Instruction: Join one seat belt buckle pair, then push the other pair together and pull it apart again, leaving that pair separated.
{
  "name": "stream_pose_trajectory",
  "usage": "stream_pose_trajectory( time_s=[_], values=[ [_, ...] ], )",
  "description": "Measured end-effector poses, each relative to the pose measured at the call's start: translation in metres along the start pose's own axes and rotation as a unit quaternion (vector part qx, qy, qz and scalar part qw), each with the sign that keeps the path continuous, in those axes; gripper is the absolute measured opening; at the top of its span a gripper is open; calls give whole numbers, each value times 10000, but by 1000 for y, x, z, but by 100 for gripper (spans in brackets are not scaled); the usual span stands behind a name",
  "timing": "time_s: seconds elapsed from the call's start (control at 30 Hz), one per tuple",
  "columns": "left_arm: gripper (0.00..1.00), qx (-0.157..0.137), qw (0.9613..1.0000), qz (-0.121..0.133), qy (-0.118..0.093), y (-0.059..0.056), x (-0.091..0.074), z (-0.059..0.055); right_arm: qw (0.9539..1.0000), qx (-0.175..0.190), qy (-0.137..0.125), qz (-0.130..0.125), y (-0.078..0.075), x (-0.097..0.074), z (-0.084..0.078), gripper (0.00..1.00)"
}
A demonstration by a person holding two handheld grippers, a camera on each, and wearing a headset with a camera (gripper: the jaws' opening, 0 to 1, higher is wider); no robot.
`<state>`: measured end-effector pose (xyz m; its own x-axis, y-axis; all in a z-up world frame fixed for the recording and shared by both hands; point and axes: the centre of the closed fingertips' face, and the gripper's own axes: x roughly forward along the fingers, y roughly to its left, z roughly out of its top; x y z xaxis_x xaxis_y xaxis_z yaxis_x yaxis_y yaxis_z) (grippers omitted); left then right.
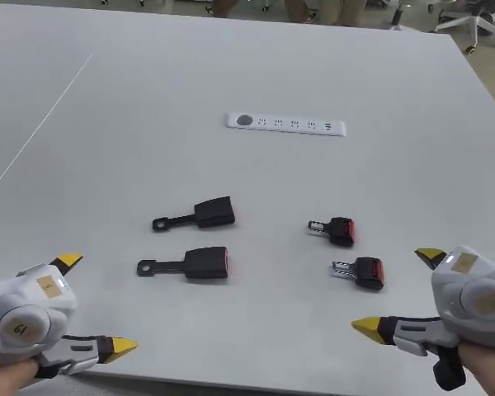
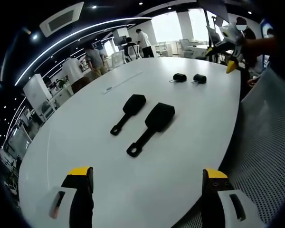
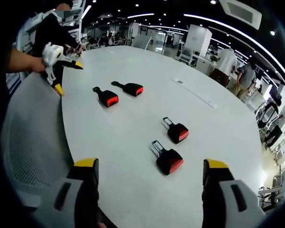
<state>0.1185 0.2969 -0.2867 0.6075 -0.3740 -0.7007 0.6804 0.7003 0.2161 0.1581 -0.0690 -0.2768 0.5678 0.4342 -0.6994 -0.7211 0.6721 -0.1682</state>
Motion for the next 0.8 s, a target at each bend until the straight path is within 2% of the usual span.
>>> stream_pose_trajectory(
  time_s=[0.07, 0.13, 0.33, 0.47, 0.53, 0.6, 0.7, 0.8],
  values=[
    [96, 48, 10000, -7, -2, -1, -1, 1, 9995, 234, -215, -15, -3, -4, 6, 89],
    [96, 82, 10000, -24, -4, -2, 0, 1, 9991, 351, -226, 8, -5, -5, 7, 89],
    [96, 190, 9998, -57, 56, -2, -1, 0, 9996, 213, -162, -31, -7, -5, 6, 88],
    [96, 197, 9996, -195, 99, -1, 5, -8, 9999, 120, -77, 13, -5, -5, 5, 87],
    [95, 242, 9993, -254, 114, -3, 4, -5, 10000, 14, -13, 81, -2, -4, 2, 84],
    [93, 295, 9991, -260, 145, 0, 5, -6, 10000, 1, 15, 84, -2, -5, 0, 83],
    [90, 279, 9991, -307, 88, 0, 6, 3, 9996, 169, 4, 221, 1, -5, -2, 76],
    [90, 340, 9989, -305, 83, 0, 9, 8, 9996, 160, 13, 220, 2, -5, -2, 77]
  ],
)
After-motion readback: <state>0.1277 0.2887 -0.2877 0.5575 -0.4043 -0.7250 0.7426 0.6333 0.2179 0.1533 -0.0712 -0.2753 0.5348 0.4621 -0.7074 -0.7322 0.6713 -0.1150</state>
